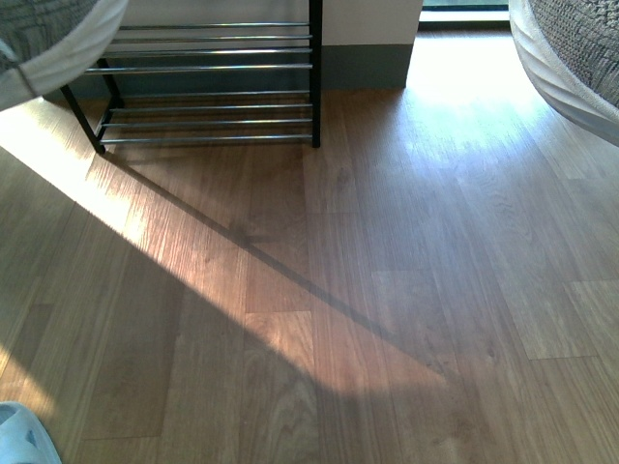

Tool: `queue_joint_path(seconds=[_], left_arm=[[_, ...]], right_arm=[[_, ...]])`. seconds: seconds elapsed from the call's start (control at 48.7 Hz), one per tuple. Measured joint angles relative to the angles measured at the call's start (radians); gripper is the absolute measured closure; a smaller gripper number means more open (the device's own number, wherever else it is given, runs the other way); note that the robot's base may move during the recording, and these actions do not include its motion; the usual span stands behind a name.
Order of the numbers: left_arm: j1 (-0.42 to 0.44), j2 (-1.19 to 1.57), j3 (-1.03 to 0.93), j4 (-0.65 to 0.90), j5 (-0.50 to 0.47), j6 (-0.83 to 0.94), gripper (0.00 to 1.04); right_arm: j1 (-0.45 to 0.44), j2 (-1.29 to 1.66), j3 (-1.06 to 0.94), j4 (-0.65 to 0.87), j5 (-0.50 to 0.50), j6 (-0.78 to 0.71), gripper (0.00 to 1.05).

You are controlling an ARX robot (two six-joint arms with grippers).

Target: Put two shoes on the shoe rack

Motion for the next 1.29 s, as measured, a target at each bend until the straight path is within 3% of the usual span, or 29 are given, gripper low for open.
queue_joint_path(seconds=[1.295], left_arm=[[0.002, -0.003, -0.011, -0.005, 0.013, 0.003, 1.03]], right_arm=[[-0.002, 0.000, 0.000, 0.000, 0.007, 0.000, 1.03]])
